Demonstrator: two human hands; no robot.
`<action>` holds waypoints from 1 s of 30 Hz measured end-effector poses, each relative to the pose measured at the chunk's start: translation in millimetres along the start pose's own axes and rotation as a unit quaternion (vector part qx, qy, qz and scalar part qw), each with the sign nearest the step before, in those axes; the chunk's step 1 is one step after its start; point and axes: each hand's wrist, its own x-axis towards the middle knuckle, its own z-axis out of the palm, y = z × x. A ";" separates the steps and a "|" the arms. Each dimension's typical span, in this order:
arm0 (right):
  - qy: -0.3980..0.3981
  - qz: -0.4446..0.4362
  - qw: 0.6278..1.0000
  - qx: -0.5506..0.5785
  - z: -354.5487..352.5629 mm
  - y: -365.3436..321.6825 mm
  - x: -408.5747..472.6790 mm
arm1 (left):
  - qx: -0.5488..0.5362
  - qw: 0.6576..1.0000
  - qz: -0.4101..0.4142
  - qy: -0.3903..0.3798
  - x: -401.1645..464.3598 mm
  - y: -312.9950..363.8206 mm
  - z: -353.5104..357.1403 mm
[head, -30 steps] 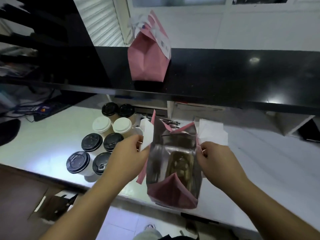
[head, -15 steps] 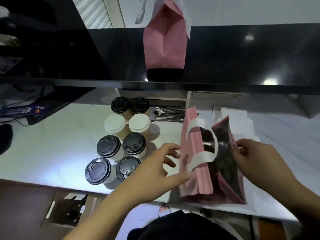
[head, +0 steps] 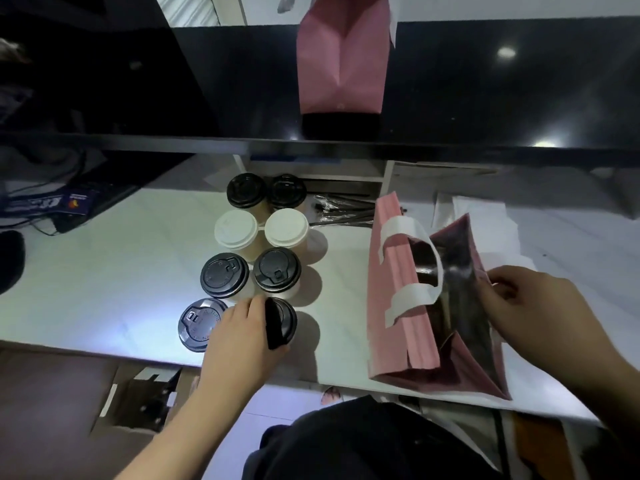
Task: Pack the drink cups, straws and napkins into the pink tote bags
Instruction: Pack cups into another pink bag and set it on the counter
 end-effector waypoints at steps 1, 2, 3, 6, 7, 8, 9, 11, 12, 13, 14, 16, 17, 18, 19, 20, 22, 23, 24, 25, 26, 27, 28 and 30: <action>-0.003 -0.004 1.000 0.001 -0.2 0.9 -0.4 | -0.011 1.000 0.000 -0.007 -4.5 3.4 -5.7; -0.006 -0.007 1.000 0.004 -0.6 1.8 -0.8 | -0.027 1.000 0.001 -0.013 -10.1 6.2 -14.0; -0.008 -0.008 1.000 0.008 -1.6 3.0 -1.0 | -0.049 0.999 0.000 -0.018 -15.5 9.8 -25.5; -0.013 -0.010 1.000 0.015 -4.7 6.6 -0.7 | -0.123 0.992 0.027 0.017 -29.1 26.0 -77.2; -0.015 -0.011 1.000 0.019 -5.1 7.9 -0.5 | -0.138 0.988 0.048 0.048 -31.7 35.6 -98.9; -0.018 -0.010 0.999 0.026 -5.2 9.8 -0.2 | -0.154 0.982 0.068 0.083 -33.6 47.9 -121.3; -0.021 -0.009 0.999 0.032 -5.1 11.6 0.2 | -0.170 0.975 0.087 0.116 -35.0 62.2 -142.8; -0.034 -0.008 0.999 0.036 -5.7 14.7 1.2 | -0.191 0.961 0.124 0.155 -35.0 95.5 -177.2; -0.046 -0.008 0.998 0.040 -6.0 16.4 1.8 | -0.198 0.956 0.148 0.158 -33.9 113.7 -188.3; -0.060 -0.007 0.997 0.048 -6.5 18.2 2.2 | -0.204 0.952 0.173 0.149 -31.2 132.3 -194.6; -0.073 -0.004 0.996 0.055 -7.0 20.2 2.7 | -0.206 0.950 0.197 0.130 -27.0 150.2 -196.4; -0.079 0.005 0.995 0.064 -9.4 26.1 2.9 | -0.180 0.951 0.240 0.079 -13.1 184.8 -188.8; -0.074 0.007 0.995 0.067 -10.8 29.5 3.0 | -0.152 0.952 0.259 0.057 -4.4 199.7 -180.9; -0.069 0.008 0.995 0.069 -12.3 32.9 2.7 | -0.118 0.954 0.274 0.035 5.0 212.3 -171.3; -0.066 0.009 0.995 0.072 -13.9 36.0 2.3 | -0.085 0.955 0.285 0.013 14.1 222.5 -161.1; -0.065 0.009 0.995 0.077 -15.4 38.7 1.8 | -0.054 0.954 0.295 -0.008 22.8 229.9 -150.0; -0.066 0.007 0.995 0.077 -16.7 43.1 1.7 | 0.006 0.948 0.315 -0.052 36.9 238.8 -126.2; -0.064 0.007 0.995 0.071 -17.1 44.5 2.2 | 0.034 0.943 0.322 -0.072 42.4 241.7 -114.1; -0.061 0.007 0.996 0.066 -17.4 45.7 3.0 | 0.060 0.939 0.327 -0.086 46.9 243.9 -102.3; -0.058 0.007 0.996 0.064 -17.8 46.6 3.9 | 0.083 0.937 0.329 -0.089 51.3 246.3 -91.1; -0.059 0.007 0.996 0.064 -18.4 47.0 4.7 | 0.102 0.935 0.328 -0.084 55.7 248.5 -80.9; -0.062 0.006 0.996 0.061 -19.2 46.8 5.2 | 0.115 0.935 0.326 -0.076 60.4 250.7 -71.7; -0.064 0.005 0.996 0.055 -20.0 46.4 5.6 | 0.121 0.936 0.324 -0.070 65.0 252.8 -63.3; -0.064 0.003 0.997 0.050 -21.3 45.1 5.9 | 0.118 0.937 0.320 -0.072 73.6 257.3 -49.4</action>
